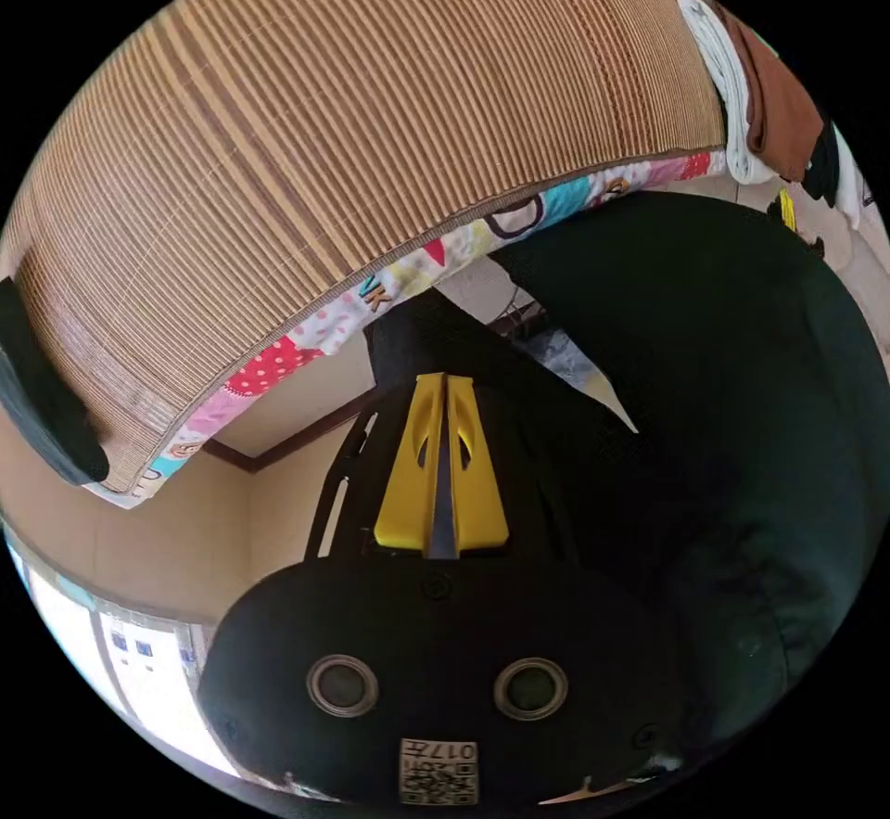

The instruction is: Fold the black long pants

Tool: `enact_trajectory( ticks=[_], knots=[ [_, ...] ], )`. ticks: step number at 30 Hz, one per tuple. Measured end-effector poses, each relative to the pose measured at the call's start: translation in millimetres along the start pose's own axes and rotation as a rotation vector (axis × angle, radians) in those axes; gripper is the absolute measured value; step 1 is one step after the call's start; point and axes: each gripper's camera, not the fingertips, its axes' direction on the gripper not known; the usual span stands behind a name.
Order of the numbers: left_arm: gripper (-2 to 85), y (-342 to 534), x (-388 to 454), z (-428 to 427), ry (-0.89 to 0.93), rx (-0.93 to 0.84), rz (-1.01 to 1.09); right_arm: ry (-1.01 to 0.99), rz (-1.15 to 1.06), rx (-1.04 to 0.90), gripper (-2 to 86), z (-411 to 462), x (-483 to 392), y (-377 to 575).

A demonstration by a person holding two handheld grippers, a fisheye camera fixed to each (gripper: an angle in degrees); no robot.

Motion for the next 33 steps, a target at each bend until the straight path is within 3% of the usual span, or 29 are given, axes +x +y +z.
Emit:
enact_trajectory(
  ticks=[3,8,13,19,22,25,29,32,33],
  knots=[
    [-1.0,25,-58,14,0.213,0.020,-0.089,0.176,-0.043,0.011,0.2,-27,24,17],
    [-1.0,83,-177,-6,0.386,0.100,-0.386,0.091,-0.019,-0.112,0.3,-18,68,24],
    [-0.9,163,-294,-11,0.946,0.418,-0.619,0.221,-0.142,-0.305,0.3,54,60,40],
    [0.1,259,-385,17,1.423,0.831,-0.927,-0.033,-0.327,-0.801,0.2,151,67,89],
    [4.0,286,-400,28,1.538,0.930,-1.021,-0.113,-0.455,-0.881,0.2,139,69,94],
    [6.5,291,-409,27,1.572,0.953,-0.989,-0.103,-0.422,-0.782,0.2,89,89,51],
    [8.4,296,-419,10,1.535,1.003,-0.959,-0.017,-0.351,-0.426,0.3,-38,109,-27],
    [9.5,307,-438,-11,1.616,1.212,-0.907,-0.013,-0.319,-0.104,0.3,-143,112,-54],
    [9.7,310,-446,-14,1.727,1.332,-0.888,-0.024,-0.314,-0.041,0.3,-161,112,-55]
  ],
)
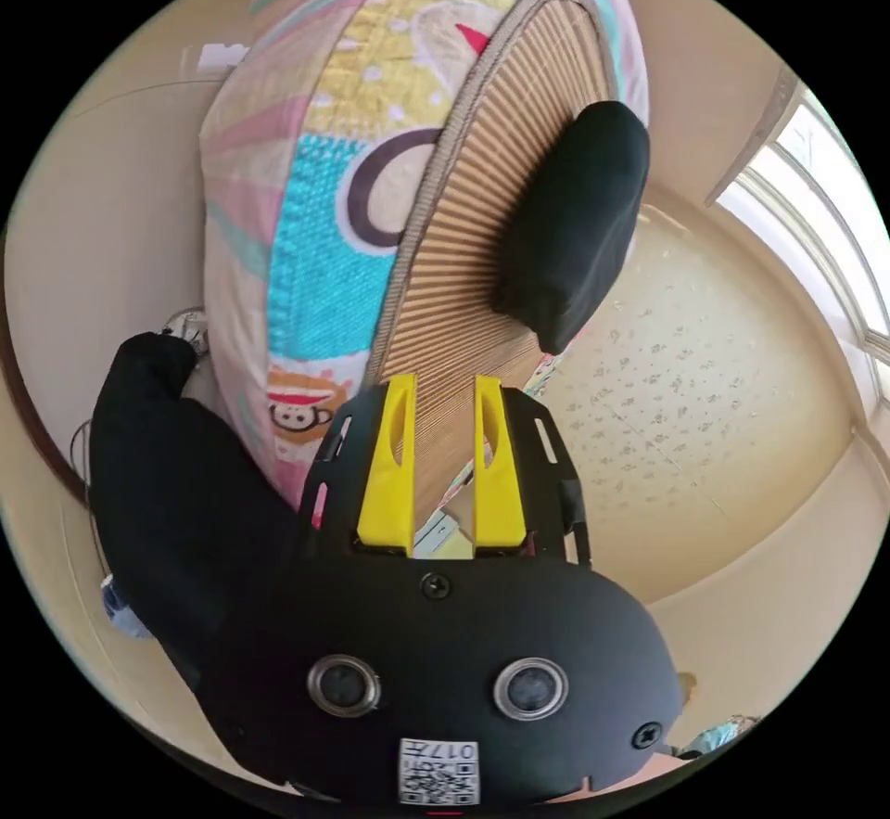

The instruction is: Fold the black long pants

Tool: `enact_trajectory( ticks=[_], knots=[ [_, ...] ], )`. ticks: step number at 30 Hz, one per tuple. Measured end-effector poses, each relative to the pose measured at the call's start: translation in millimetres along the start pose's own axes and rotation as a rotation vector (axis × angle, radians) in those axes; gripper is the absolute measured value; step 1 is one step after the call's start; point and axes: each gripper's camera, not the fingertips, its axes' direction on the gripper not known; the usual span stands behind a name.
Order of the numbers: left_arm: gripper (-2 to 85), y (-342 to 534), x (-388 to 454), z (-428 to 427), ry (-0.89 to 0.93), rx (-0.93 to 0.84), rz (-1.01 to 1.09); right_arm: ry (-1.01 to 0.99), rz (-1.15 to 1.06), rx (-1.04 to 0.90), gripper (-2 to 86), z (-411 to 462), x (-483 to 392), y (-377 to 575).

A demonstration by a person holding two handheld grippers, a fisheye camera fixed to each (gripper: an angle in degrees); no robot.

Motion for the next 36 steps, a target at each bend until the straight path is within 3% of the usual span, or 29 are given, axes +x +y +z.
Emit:
enact_trajectory(
  ticks=[1,3,7,10,12,13,17,20,22,23,25,27,29,31,34,36],
  knots=[
    [10.0,-6,2,-1,0.168,0.048,-0.023,-0.010,0.007,0.123,0.3,-32,0,1],
    [11.9,-12,1,-1,0.332,0.105,-0.086,-0.042,0.009,0.285,0.4,-68,-1,7],
    [14.5,-8,-5,8,0.336,0.121,-0.296,-0.074,-0.023,0.419,0.4,-82,-10,8],
    [9.3,12,-2,25,0.511,0.195,-0.368,-0.068,-0.059,0.325,0.4,-43,-18,-5],
    [7.0,23,19,41,0.695,0.248,-0.301,-0.100,-0.089,0.237,0.3,-8,-22,-14],
    [6.0,25,46,56,0.826,0.210,-0.196,-0.134,-0.113,0.178,0.3,17,-25,-18],
    [4.8,41,152,112,0.961,-0.067,0.059,-0.184,-0.204,-0.029,0.2,94,-41,-22],
    [4.6,83,251,155,0.682,-0.351,0.397,-0.083,-0.243,-0.130,0.2,133,-46,-17],
    [4.6,154,308,190,0.335,-0.573,0.719,-0.048,-0.253,-0.164,0.2,151,-43,-10],
    [4.6,177,316,201,0.245,-0.636,0.800,-0.041,-0.247,-0.181,0.2,161,-37,-5],
    [4.7,273,312,241,-0.103,-0.875,1.092,-0.035,-0.227,-0.197,0.2,174,-24,4],
    [4.9,331,270,268,-0.285,-1.023,1.176,-0.026,-0.202,-0.197,0.2,185,-11,14],
    [5.1,368,207,293,-0.442,-1.175,1.139,-0.031,-0.168,-0.179,0.3,197,5,27],
    [5.6,388,115,316,-0.634,-1.335,0.961,-0.054,-0.149,-0.166,0.3,205,14,34],
    [7.2,388,31,319,-0.648,-1.441,0.666,-0.077,-0.153,-0.156,0.3,216,17,41],
    [6.1,384,4,315,-0.501,-1.494,0.481,-0.073,-0.173,-0.166,0.3,223,13,42]
  ],
)
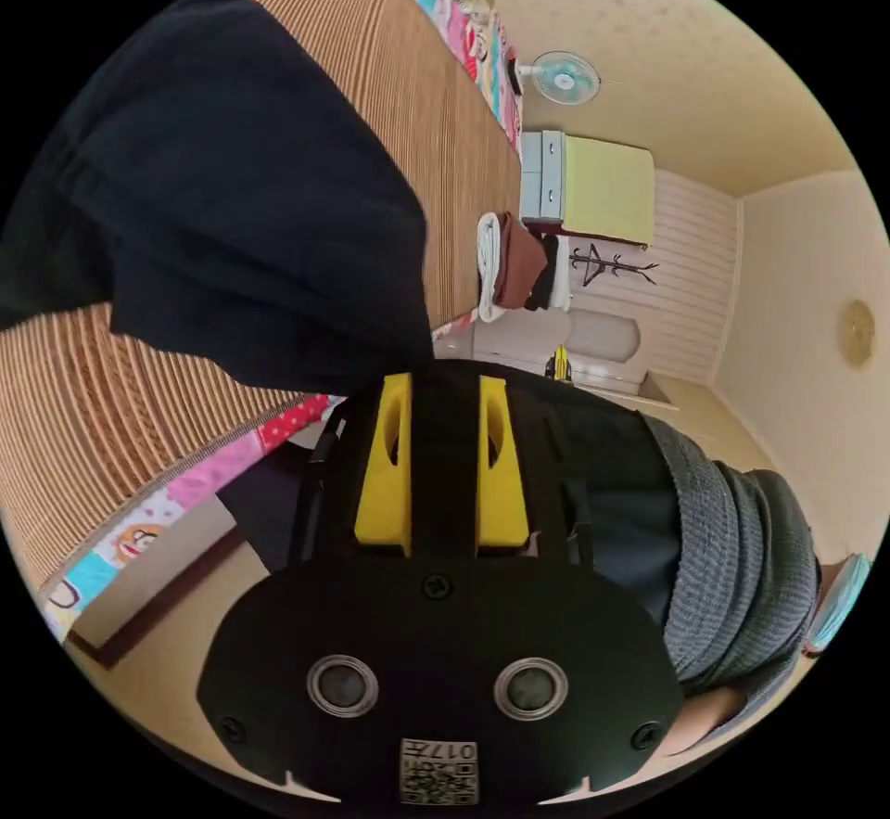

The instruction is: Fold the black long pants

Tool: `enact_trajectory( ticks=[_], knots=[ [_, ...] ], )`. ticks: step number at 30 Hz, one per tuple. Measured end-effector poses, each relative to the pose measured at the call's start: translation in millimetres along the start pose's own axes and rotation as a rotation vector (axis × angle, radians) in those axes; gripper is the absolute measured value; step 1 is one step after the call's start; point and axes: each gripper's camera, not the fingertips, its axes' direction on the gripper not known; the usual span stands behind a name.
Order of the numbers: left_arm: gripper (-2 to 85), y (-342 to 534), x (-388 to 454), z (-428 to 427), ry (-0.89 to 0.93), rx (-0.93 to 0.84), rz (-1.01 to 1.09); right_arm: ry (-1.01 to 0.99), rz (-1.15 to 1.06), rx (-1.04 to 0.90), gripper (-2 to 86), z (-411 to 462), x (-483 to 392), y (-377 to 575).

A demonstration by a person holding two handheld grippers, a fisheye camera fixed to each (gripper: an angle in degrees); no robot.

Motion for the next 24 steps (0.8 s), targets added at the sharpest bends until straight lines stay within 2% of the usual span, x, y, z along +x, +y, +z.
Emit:
enact_trajectory(
  ticks=[1,3,5,7,12,13,15,16,19,24],
  knots=[
    [5.0,4,-10,-4,0.107,0.066,-0.003,0.010,-0.018,-0.015,0.3,4,-3,-1],
    [5.3,11,-21,-23,0.151,0.222,-0.019,0.035,-0.043,-0.043,0.2,11,-8,-1],
    [6.2,20,-29,-54,0.090,0.414,-0.068,0.076,-0.069,-0.082,0.2,19,-10,4],
    [8.6,32,-39,-97,-0.032,0.691,-0.156,0.100,-0.075,-0.099,0.2,23,-7,10],
    [15.6,43,-69,-136,-0.254,1.140,-0.411,0.096,-0.055,-0.076,0.2,25,10,37],
    [16.9,38,-77,-136,-0.203,1.195,-0.439,0.091,-0.051,-0.059,0.2,25,13,44],
    [17.6,26,-85,-133,-0.076,1.264,-0.406,0.075,-0.053,-0.039,0.2,24,15,54],
    [17.7,18,-87,-131,-0.068,1.290,-0.416,0.065,-0.060,-0.032,0.2,24,14,60],
    [16.4,0,-90,-125,-0.154,1.283,-0.523,0.066,-0.098,-0.047,0.3,24,5,70],
    [12.5,-5,-109,-114,-0.167,1.244,-0.593,0.185,-0.191,-0.139,0.3,29,-15,88]
  ],
)
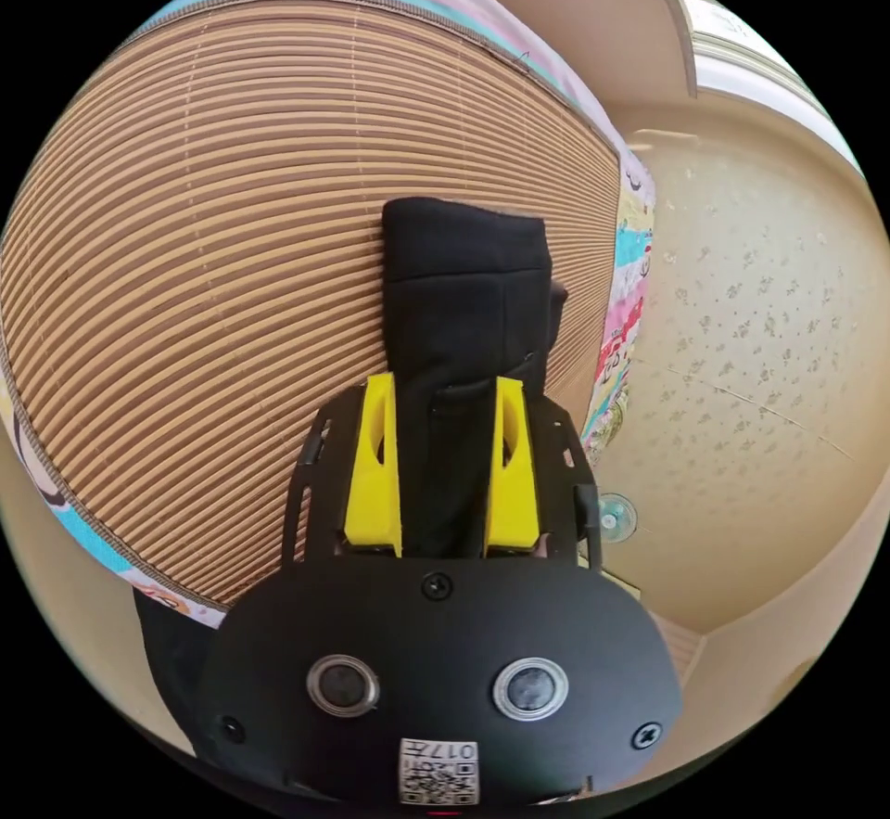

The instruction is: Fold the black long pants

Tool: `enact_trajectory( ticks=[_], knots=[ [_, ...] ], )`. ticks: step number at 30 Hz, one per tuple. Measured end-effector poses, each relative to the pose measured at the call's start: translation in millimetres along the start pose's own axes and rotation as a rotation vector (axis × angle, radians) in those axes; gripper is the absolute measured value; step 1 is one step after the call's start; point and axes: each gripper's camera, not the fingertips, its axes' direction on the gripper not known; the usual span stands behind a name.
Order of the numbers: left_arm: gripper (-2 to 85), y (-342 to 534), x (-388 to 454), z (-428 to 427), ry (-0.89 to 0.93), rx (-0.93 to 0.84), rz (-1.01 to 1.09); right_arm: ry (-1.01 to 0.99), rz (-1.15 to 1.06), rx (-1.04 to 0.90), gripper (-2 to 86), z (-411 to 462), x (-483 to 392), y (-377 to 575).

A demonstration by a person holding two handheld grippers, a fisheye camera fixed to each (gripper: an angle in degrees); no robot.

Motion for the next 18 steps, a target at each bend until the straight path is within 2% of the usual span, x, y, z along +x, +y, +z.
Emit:
enact_trajectory(
  ticks=[2,5,7,12,15,18],
  knots=[
    [11.0,1,-14,2,0.070,-0.059,0.011,0.027,-0.040,-0.069,0.3,5,-4,12],
    [6.2,11,-28,-3,0.319,-0.168,0.136,0.036,-0.044,-0.139,0.3,15,6,35],
    [5.0,44,-11,-19,0.469,-0.235,0.416,-0.001,-0.038,-0.150,0.3,21,15,52],
    [4.1,132,28,-80,0.759,-0.394,0.868,-0.144,-0.082,-0.244,0.4,58,25,96],
    [4.0,181,48,-140,0.942,-0.429,1.084,-0.197,-0.174,-0.423,0.5,97,9,127],
    [3.9,232,65,-205,1.101,-0.441,1.299,-0.282,-0.368,-0.653,0.7,139,-33,176]
  ],
)
